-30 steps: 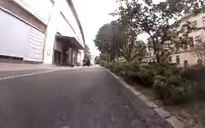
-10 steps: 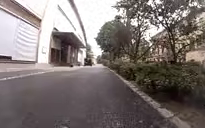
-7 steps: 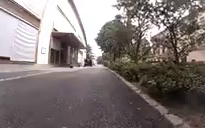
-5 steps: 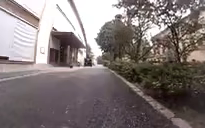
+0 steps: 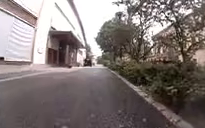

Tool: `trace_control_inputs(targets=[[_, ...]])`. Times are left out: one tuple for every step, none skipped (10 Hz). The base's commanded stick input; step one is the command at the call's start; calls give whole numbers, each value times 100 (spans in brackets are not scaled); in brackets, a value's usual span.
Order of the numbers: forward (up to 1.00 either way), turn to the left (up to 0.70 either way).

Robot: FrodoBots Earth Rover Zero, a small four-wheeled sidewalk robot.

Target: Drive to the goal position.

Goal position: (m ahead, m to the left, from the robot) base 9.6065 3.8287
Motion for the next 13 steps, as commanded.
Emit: trace_control_inputs(targets=[[70, 0], [70, 0], [70, 0], [70, 0], [70, 0], [70, 0], [70, 0], [70, 0], [70, 0], [70, 0], [70, 0], [70, 0], [70, 0]])
